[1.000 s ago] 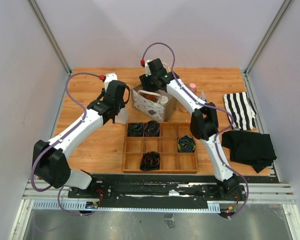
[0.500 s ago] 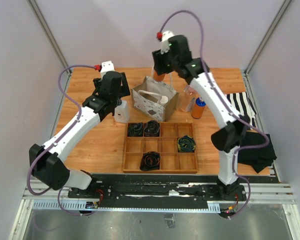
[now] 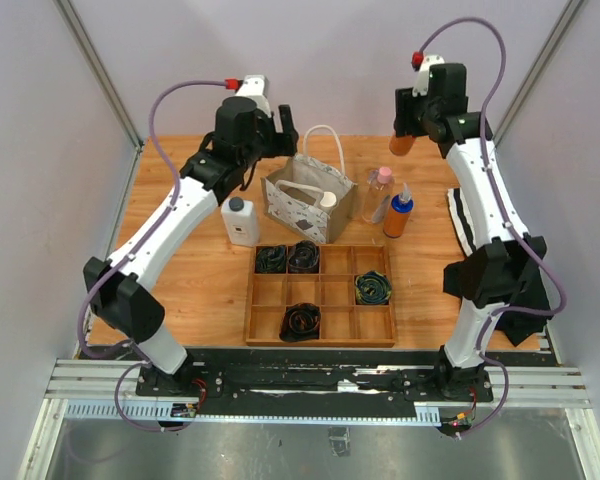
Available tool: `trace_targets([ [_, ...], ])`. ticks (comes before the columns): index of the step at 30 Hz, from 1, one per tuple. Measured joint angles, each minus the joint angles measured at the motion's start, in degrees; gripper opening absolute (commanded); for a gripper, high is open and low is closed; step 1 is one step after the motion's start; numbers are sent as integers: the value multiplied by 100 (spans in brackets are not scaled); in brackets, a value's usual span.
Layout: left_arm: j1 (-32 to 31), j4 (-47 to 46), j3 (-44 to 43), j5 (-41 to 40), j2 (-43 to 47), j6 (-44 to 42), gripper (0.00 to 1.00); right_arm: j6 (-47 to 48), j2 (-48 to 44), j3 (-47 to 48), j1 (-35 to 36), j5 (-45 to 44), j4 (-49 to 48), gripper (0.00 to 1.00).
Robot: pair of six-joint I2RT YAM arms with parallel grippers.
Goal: Take the personal care products out of the canvas bag
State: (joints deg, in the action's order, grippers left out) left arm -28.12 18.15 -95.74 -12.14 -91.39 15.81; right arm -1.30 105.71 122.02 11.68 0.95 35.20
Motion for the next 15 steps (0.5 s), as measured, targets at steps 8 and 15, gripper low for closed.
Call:
trace_targets([
  [8,-472,-7,-9,1200,-997,-520,86,-15,350,-1764,-483,166,-238,1],
  [15,-841,-22,647,1781,-1292,-960,82,-13,380,-2083,-527,212,-555,12],
])
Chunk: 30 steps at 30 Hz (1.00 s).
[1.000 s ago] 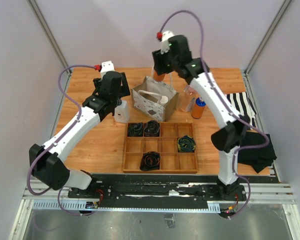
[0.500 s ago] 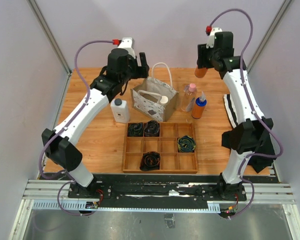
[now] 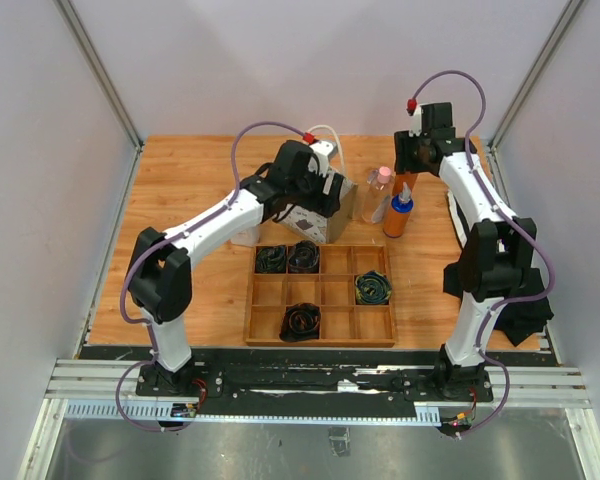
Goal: Take the personal care products out of the canvas bag
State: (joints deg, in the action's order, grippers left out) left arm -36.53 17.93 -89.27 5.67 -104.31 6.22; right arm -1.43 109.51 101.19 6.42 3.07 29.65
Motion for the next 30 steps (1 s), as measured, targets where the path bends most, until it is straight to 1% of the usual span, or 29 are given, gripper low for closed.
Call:
trace_targets([
  [2,-50,-24,157,35,13,-42,82,0,0,-116,0,15,-127,14],
  [6,-74,-20,435,-7,83,-92,81,-13,0,-385,-44,79,-199,15],
  [12,-81,-153,466,-262,120,-66,82,-98,0,-671,-92,166,-302,14],
  [19,-81,-498,516,-737,476,136,84,-133,0,-804,-92,212,-343,14],
  [23,-79,-463,103,-981,365,186,82,-138,0,-804,-92,251,-372,14],
  [28,-81,-208,-1091,-1056,-435,199,79,-151,0,-804,-92,299,-378,14],
  [30,-81,-116,-1298,-1086,-710,197,78,-160,0,-804,-92,302,-382,14],
])
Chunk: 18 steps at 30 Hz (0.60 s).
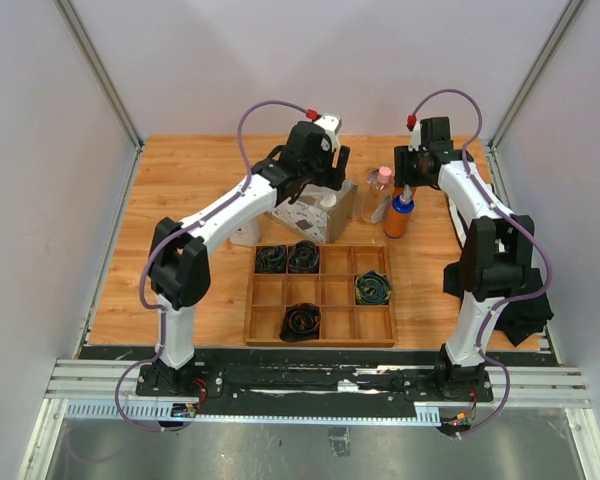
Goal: Take the personal care products out of the canvas bag
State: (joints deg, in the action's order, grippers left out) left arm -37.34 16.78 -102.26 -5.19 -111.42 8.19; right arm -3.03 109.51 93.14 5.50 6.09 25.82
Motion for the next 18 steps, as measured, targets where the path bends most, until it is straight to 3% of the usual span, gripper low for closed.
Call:
trace_targets([
  [6,-11,503,-48,-164,-472,-11,75,-11,0,0,-2,17,-11,14],
  [14,-33,498,179,-221,-337,-24,75,-17,0,0,-50,37,-11,20],
  [18,-42,459,321,-221,-238,-31,75,-24,2,0,-98,37,-7,38],
])
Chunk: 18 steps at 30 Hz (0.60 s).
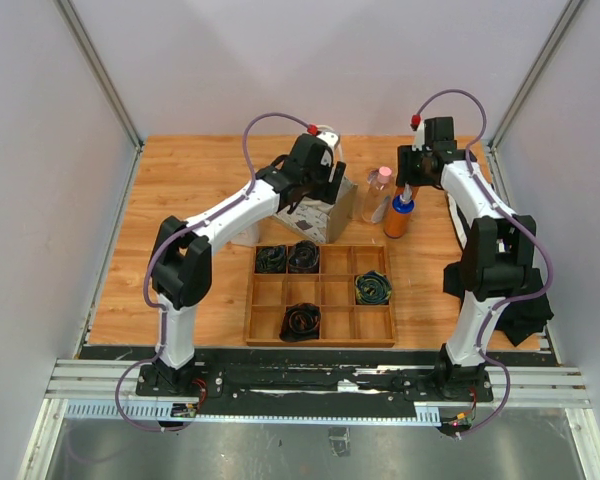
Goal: Take the personal care products out of the canvas bag
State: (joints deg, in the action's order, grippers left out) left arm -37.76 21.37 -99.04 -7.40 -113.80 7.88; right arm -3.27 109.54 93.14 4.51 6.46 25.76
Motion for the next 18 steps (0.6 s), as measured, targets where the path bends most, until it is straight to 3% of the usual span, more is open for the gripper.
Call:
trace_targets([
  [12,-24,94,52,39,83,4,79,-184,85,-15,-15,57,-81,86],
  [18,-26,153,52,90,105,11,75,-247,118,-15,-17,101,-125,94],
])
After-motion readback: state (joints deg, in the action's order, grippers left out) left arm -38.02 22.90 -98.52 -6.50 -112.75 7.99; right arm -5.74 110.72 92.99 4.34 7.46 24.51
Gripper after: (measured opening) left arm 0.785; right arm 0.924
